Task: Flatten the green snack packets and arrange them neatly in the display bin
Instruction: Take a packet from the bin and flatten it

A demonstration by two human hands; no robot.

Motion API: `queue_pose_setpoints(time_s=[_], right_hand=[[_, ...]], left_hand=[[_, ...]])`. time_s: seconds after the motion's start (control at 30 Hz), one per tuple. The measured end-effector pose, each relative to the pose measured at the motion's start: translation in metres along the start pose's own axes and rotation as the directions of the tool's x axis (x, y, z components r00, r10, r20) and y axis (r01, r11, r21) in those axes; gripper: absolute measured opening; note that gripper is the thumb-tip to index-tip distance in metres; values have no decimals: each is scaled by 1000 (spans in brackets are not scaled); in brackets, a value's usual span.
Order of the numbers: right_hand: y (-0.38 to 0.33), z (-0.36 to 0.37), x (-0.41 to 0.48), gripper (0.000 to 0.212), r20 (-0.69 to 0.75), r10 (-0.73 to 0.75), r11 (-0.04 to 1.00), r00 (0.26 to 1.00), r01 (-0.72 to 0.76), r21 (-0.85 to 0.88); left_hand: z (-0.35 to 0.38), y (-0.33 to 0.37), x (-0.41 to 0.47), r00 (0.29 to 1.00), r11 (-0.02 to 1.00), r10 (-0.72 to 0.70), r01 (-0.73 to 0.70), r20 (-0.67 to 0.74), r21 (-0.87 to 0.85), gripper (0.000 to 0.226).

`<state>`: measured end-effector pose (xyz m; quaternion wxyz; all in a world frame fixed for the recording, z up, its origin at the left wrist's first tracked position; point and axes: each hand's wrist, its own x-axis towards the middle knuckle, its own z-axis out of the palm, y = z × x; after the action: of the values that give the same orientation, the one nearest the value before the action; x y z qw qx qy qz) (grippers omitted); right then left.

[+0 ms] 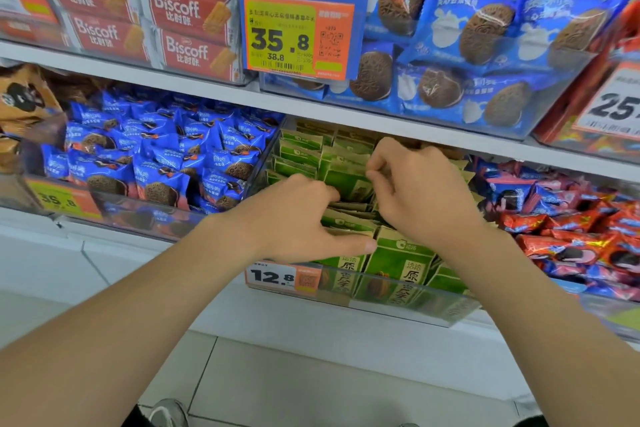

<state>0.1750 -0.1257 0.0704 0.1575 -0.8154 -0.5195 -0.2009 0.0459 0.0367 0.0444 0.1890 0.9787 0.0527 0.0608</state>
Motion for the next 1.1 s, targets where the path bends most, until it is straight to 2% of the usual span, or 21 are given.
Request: queue_pose_setpoints(time_s=[0.07,0.13,0.23,0.33,0.4,0.43,0.5,0.57,0.6,0.67,0.7,0.77,0.83,0.9,0.97,1.0,1.03,1.1], right_hand=[[-1,-11,-6,8,-171,-16,999,985,24,43],[-2,-21,-13,10,-346,46,991,937,2,137],[-4,-34,-21,7,-555,227,945,801,-43,325],[-7,-45,-22,13,-659,347,907,667,-60,418],[-15,-50,-23,14,-675,383,892,631,-63,447],[-21,-51,-25,13,-662,392,884,639,-64,463],[-32,-49,-28,11,-581,383,867,718,-62,495],[-42,-42,-32,10,-470,338,870,816,-79,487],[-47,-39,-34,11,-431,315,878,845,-87,471],[-55,-34,-38,13,-367,310,862,877,-97,497],[-58,-31,-40,15,-326,336,820,884,-105,563],[-62,-28,-43,18,-219,422,658,880,-132,742],[-64,-30,-45,18,-81,497,450,864,-177,876],[-62,-33,-46,19,118,507,180,854,-239,954],[-60,-37,-46,27,318,441,-93,839,-310,946],[-59,-38,-47,29,363,415,-152,835,-329,932],[-58,-37,-47,28,369,421,-158,829,-333,929],[-57,-36,-47,26,295,493,-62,818,-306,950]], left_hand=[[-4,-1,-8,999,999,15,-16,-44,-37,77],[-6,1,-15,996,999,2,-6,-89,-35,71],[-8,6,-22,987,998,-59,54,-148,-40,53],[-10,12,-27,946,984,-160,132,-281,-116,33],[-11,18,-29,869,955,-256,158,-424,-252,27],[-10,22,-30,824,930,-292,126,-487,-345,26],[-9,35,-32,771,830,-346,-15,-534,-558,26],[-4,49,-31,778,714,-369,-113,-508,-691,23],[0,54,-30,786,687,-361,-140,-502,-713,16],[6,60,-26,799,640,-364,-159,-479,-752,8],[9,61,-25,800,600,-392,-152,-454,-786,11],[12,61,-23,780,493,-480,-139,-401,-859,14],[10,63,-22,766,410,-541,-122,-348,-904,11],[6,66,-21,768,362,-564,-100,-303,-927,5],[3,72,-21,776,328,-565,-102,-281,-939,4],[1,75,-22,787,322,-550,-109,-279,-941,6],[0,78,-24,801,324,-527,-118,-283,-939,10],[-1,84,-27,834,351,-466,-131,-295,-927,27]])
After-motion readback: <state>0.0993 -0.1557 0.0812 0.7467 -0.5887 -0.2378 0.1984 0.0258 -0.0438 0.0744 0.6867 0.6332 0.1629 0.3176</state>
